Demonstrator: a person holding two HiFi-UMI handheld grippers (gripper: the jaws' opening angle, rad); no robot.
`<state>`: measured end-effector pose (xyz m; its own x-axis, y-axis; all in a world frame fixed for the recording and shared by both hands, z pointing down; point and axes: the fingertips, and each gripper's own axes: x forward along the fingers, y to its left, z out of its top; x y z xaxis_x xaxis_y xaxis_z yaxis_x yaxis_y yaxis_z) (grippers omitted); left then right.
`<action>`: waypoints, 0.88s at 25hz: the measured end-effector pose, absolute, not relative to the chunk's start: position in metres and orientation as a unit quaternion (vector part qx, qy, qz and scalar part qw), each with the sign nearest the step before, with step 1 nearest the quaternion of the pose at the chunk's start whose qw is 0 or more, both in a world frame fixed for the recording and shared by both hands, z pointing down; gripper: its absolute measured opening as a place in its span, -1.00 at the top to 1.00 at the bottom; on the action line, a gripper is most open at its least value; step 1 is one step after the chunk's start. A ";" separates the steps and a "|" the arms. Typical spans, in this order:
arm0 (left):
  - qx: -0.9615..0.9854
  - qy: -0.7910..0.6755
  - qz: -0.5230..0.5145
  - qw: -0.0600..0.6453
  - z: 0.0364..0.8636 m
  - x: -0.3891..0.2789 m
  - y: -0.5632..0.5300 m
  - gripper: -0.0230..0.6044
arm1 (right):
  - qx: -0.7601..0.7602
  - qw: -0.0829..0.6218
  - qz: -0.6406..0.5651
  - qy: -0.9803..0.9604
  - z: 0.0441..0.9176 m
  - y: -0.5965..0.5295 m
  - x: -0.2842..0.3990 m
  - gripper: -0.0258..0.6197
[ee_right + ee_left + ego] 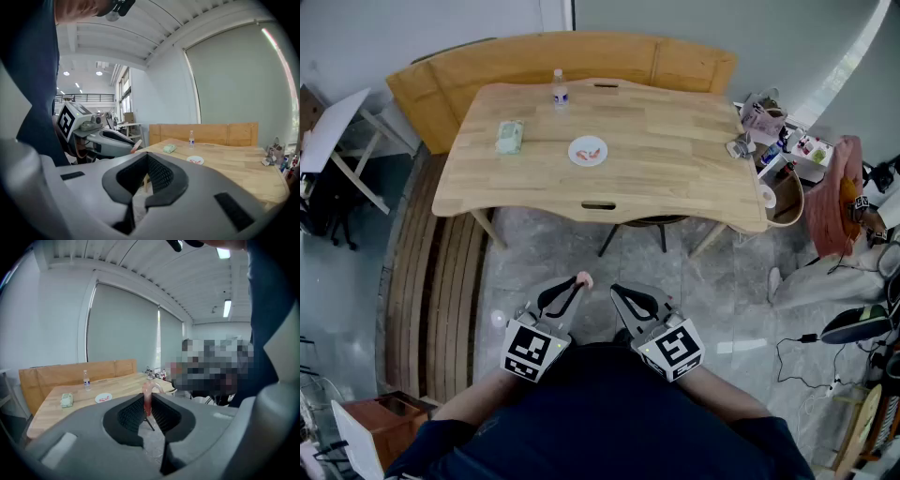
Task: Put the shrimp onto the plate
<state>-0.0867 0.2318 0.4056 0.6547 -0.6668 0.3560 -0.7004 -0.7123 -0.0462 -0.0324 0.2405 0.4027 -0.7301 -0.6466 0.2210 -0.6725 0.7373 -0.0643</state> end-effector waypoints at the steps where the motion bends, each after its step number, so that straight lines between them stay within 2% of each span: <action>1: 0.908 -0.377 0.176 0.046 0.405 -0.087 0.230 0.75 | 0.354 0.092 0.068 -0.928 0.402 0.240 -0.032 0.89; 22: 0.899 -0.395 0.184 0.049 0.408 -0.062 0.214 0.75 | 0.306 0.076 0.030 -0.949 0.388 0.231 -0.015 0.89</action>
<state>-0.0618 0.2139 0.4075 0.6203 -0.6918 0.3696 -0.7282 -0.6830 -0.0563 -0.0150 0.2313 0.3877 -0.8012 -0.5760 0.1625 -0.5850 0.8110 -0.0095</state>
